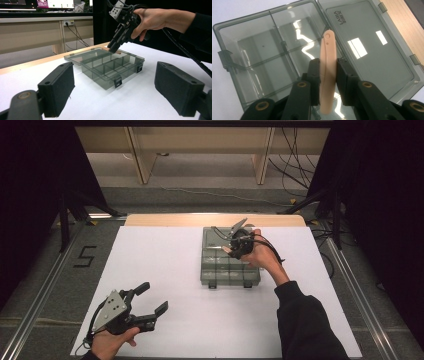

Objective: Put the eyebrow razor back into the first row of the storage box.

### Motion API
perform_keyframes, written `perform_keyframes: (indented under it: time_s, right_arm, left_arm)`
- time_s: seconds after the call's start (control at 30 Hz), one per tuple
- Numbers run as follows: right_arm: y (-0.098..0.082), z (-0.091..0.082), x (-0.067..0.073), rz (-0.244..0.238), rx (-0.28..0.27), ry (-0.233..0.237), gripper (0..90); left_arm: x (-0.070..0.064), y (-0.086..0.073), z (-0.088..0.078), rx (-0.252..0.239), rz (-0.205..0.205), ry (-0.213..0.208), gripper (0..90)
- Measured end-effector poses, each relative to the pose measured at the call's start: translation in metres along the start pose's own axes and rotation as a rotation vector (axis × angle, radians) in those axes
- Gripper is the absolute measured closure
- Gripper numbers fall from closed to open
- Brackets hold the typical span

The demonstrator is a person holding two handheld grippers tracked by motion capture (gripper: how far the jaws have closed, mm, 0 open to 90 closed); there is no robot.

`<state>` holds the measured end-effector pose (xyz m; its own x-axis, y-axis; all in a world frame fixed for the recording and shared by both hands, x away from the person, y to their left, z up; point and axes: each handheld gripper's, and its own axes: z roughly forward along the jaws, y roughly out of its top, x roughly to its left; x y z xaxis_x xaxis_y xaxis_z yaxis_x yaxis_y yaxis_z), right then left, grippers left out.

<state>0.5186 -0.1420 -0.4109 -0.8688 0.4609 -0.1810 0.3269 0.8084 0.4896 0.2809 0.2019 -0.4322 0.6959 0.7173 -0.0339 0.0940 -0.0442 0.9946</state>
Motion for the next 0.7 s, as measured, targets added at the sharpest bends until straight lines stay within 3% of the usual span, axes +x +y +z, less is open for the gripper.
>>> perform_keyframes:
  time_s: [0.7]
  right_arm:
    - [-0.002, 0.016, 0.0, -0.033, 0.036, 0.035, 74.2]
  left_arm:
    - [0.0, 0.0, 0.0, 0.001, 0.001, 0.0, 16.2]
